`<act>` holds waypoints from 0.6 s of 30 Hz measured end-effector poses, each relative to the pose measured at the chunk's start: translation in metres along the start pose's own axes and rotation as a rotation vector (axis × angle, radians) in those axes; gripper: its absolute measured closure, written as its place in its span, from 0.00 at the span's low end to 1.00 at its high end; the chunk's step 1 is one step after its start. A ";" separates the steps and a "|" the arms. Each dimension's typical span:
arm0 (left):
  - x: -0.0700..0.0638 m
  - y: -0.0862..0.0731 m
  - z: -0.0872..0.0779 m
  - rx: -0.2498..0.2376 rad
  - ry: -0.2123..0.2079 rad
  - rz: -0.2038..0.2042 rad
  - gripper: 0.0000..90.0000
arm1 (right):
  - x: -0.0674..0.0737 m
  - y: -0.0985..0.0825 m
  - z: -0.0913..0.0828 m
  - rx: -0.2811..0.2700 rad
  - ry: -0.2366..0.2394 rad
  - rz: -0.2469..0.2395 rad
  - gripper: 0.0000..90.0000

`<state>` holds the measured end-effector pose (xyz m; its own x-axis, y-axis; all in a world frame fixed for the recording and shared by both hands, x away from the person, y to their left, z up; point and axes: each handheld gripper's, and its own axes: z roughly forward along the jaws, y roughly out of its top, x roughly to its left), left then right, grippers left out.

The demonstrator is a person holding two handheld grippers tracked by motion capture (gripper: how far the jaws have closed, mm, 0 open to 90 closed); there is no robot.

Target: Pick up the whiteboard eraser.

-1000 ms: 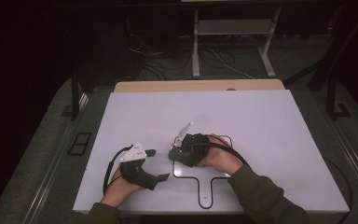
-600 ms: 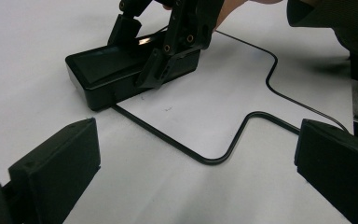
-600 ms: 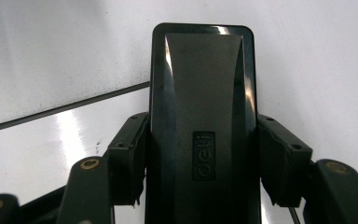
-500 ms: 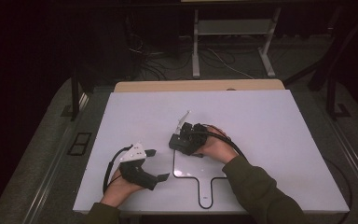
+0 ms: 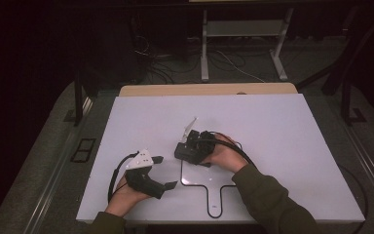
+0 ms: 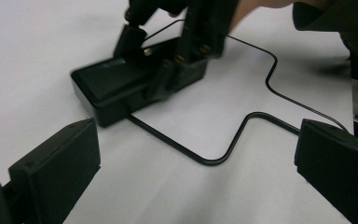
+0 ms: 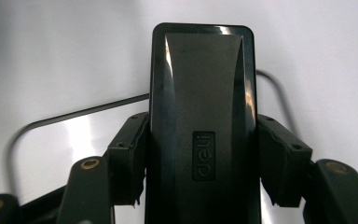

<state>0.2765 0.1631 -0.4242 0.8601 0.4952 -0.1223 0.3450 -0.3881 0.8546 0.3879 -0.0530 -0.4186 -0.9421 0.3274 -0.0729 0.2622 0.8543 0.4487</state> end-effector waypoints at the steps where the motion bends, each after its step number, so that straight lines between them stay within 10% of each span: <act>1: 0.000 0.000 0.000 0.000 0.000 0.002 0.00 | -0.004 0.001 0.001 -0.005 0.001 0.016 0.43; 6: 0.000 0.000 0.000 -0.002 0.002 0.003 0.00 | -0.015 0.002 0.003 0.000 -0.007 0.046 0.43; 18: 0.000 0.000 0.000 -0.002 0.002 -0.001 0.00 | 0.021 -0.010 -0.006 -0.021 0.044 -0.017 0.43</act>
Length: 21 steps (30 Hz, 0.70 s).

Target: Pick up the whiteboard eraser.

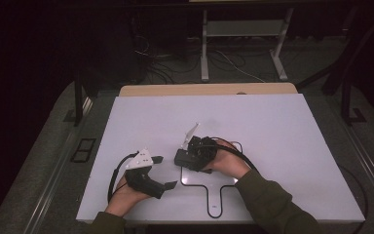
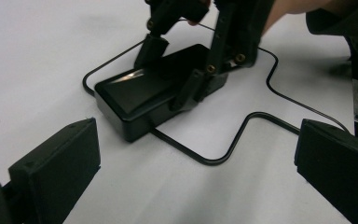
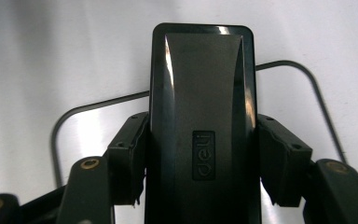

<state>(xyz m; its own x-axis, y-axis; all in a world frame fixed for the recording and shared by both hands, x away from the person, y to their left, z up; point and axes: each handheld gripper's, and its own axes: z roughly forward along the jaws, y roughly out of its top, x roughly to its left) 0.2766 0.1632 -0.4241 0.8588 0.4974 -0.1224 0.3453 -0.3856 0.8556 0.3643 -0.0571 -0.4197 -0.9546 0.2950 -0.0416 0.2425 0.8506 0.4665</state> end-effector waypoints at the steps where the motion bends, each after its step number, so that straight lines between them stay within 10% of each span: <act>1: 0.000 0.000 0.000 0.002 0.000 0.003 0.00 | 0.001 -0.002 -0.001 -0.006 0.006 0.003 0.43; 8: 0.001 -0.001 0.000 0.000 0.001 -0.001 0.00 | -0.004 -0.011 -0.003 -0.042 0.036 0.049 0.43; 21: 0.001 -0.001 0.000 0.003 0.000 0.001 0.00 | -0.030 0.000 0.004 -0.031 -0.050 0.105 0.43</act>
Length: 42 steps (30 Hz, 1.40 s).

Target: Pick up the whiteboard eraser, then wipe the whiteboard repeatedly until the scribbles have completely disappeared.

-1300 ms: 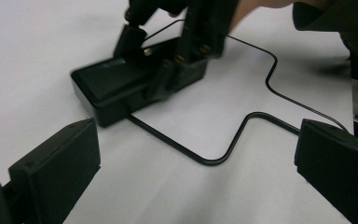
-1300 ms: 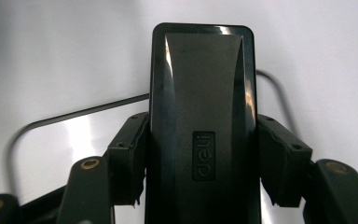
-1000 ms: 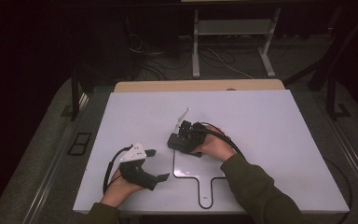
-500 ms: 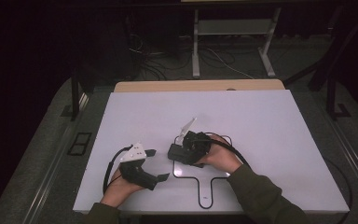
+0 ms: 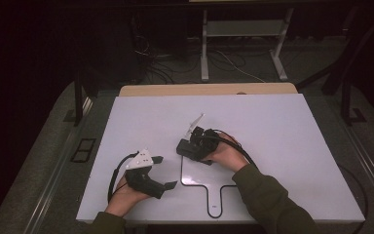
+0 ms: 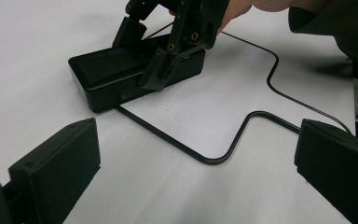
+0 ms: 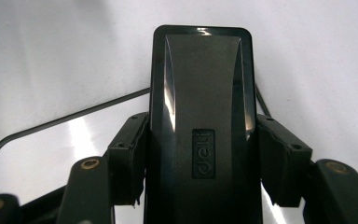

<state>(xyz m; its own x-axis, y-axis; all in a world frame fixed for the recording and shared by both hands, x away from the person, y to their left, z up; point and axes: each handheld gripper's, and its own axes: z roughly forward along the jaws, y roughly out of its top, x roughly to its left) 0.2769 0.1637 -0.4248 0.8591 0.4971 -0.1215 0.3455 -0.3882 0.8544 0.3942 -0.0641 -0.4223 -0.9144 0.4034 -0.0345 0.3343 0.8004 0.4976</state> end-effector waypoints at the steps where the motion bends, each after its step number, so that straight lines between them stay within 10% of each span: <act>1: 0.000 0.000 0.000 -0.001 -0.001 0.001 0.00 | 0.001 0.000 0.000 0.001 -0.004 -0.003 0.43; 29: 0.000 -0.002 -0.003 -0.001 0.012 -0.001 0.00 | -0.012 -0.016 -0.046 -0.127 0.042 0.086 0.43; 42: 0.001 -0.002 -0.004 -0.005 0.010 -0.004 0.00 | -0.047 -0.018 -0.061 -0.159 0.013 0.169 0.43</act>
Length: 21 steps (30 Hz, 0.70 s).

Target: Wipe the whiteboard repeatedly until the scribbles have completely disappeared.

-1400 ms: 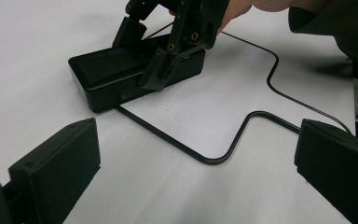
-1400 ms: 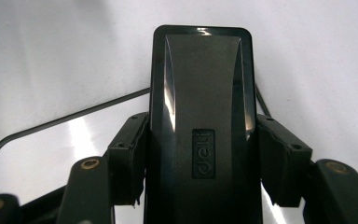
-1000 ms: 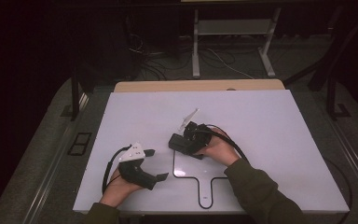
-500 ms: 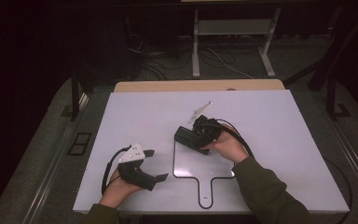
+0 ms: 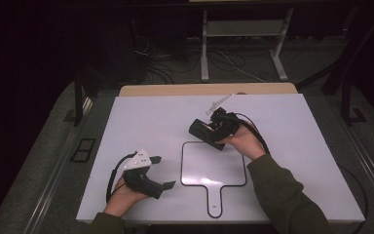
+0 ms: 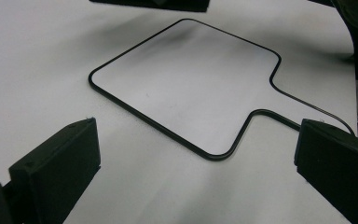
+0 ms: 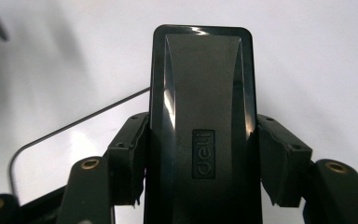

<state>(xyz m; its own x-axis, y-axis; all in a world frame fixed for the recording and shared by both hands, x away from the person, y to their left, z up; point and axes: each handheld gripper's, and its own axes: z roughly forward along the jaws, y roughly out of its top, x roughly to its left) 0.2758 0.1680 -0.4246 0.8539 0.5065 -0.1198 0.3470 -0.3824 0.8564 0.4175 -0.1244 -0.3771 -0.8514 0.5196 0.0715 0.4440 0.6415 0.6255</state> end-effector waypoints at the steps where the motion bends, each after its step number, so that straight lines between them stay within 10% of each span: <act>1: 0.000 0.000 0.000 -0.002 0.001 -0.001 0.00 | -0.005 0.002 -0.001 0.002 -0.006 0.004 0.43; 21: 0.002 0.001 0.003 -0.004 -0.001 0.004 0.00 | -0.079 0.016 0.025 0.045 -0.116 0.118 0.43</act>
<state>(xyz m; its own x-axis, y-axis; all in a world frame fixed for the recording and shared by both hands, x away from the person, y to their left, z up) 0.2788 0.1668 -0.4256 0.8556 0.5041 -0.1173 0.3424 -0.3815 0.8586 0.4987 -0.1410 -0.3927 -0.7556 0.6531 0.0503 0.5535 0.5956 0.5821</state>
